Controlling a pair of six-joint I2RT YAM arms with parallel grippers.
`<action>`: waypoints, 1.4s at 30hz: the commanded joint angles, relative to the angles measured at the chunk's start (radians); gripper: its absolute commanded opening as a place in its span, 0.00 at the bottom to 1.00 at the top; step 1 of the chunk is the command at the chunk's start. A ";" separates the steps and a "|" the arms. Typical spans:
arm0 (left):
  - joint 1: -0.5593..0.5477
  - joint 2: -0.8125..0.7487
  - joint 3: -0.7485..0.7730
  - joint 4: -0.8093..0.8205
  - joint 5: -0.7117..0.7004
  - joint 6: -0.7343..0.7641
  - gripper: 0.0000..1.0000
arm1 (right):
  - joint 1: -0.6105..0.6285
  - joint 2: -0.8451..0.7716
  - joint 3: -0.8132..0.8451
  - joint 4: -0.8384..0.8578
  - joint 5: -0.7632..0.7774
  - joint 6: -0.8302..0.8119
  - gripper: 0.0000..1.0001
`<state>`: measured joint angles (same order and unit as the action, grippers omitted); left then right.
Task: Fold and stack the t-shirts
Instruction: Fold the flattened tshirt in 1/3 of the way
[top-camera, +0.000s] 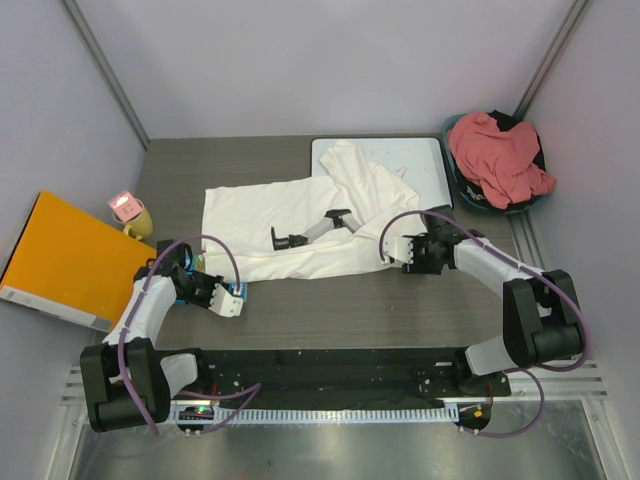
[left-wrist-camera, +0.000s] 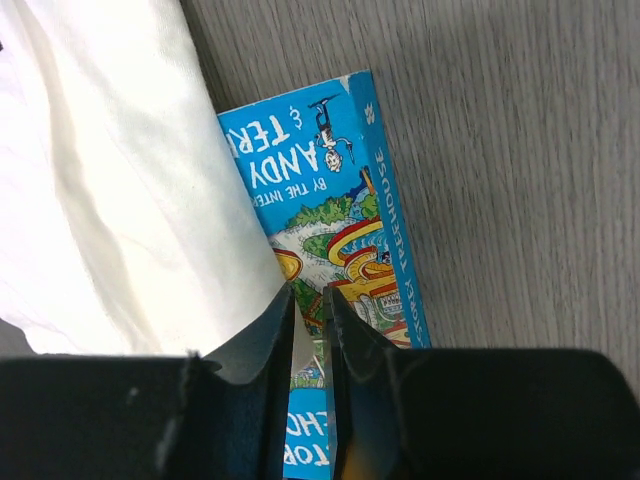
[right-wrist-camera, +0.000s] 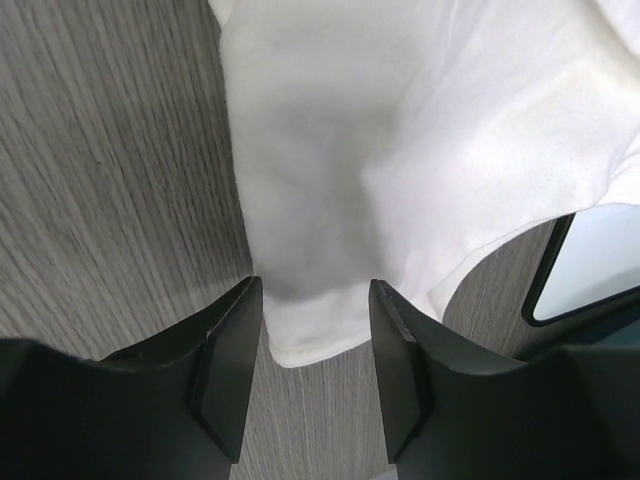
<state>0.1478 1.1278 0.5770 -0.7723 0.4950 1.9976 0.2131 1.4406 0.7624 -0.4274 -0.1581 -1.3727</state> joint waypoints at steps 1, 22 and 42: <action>-0.005 -0.011 0.007 0.018 0.059 0.299 0.18 | 0.005 0.009 0.008 0.045 0.006 0.018 0.52; -0.024 0.125 -0.017 0.088 0.031 0.337 0.00 | 0.022 0.053 0.005 0.006 -0.026 0.007 0.53; -0.051 0.152 0.024 0.093 0.033 0.273 0.00 | 0.042 0.155 -0.054 0.177 0.049 0.011 0.01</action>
<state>0.1097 1.2564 0.6102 -0.6575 0.5381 1.9980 0.2497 1.5311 0.7456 -0.2897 -0.1280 -1.3796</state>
